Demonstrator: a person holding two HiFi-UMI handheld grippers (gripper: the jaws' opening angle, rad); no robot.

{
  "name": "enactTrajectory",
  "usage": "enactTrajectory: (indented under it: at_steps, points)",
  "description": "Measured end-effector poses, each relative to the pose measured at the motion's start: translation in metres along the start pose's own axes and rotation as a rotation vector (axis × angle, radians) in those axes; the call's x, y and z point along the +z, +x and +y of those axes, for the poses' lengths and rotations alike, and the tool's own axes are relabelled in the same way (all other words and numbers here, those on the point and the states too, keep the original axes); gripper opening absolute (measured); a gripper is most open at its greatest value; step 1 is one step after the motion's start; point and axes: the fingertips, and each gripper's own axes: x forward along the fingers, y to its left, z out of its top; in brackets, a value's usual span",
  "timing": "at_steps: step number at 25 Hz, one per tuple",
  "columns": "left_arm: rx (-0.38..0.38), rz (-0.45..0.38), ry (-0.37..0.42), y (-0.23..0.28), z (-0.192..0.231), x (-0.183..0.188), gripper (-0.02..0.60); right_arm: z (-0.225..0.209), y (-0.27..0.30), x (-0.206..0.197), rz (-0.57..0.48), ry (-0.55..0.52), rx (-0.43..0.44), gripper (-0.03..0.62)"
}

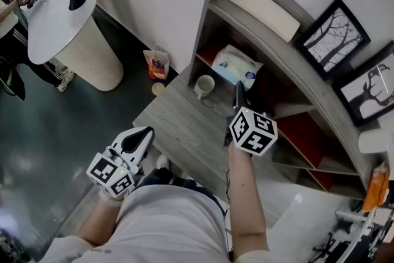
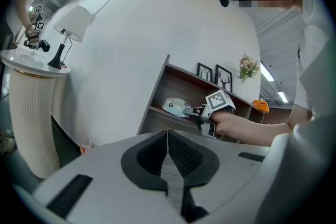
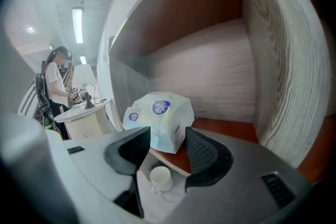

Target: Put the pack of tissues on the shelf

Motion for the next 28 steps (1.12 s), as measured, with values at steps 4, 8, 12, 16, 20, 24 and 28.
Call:
enactTrajectory:
  at_steps: [4, 8, 12, 16, 20, 24, 28]
  points:
    - [-0.001, -0.002, 0.004, -0.003, -0.004, 0.001, 0.018, -0.001, -0.008, 0.005, -0.023, -0.004, -0.010, 0.212]
    - [-0.011, -0.004, 0.014, -0.003, -0.010, 0.003, 0.018, 0.000, -0.022, 0.013, -0.067, 0.026, 0.008, 0.212]
    - [-0.041, -0.002, 0.029, 0.000, -0.021, 0.006, 0.018, 0.005, -0.044, 0.021, -0.118, 0.051, 0.045, 0.210]
    - [-0.093, 0.009, 0.050, 0.011, -0.037, 0.007, 0.018, 0.011, -0.071, 0.027, -0.173, 0.074, 0.106, 0.147]
    - [-0.161, 0.032, 0.076, 0.028, -0.058, 0.008, 0.018, 0.009, -0.102, 0.030, -0.219, 0.093, 0.146, 0.079]
    - [-0.238, 0.056, 0.108, 0.046, -0.080, 0.009, 0.018, 0.001, -0.133, 0.027, -0.268, 0.121, 0.191, 0.048]
    - [-0.304, 0.076, 0.146, 0.062, -0.101, 0.008, 0.018, -0.011, -0.164, 0.016, -0.292, 0.119, 0.177, 0.041]
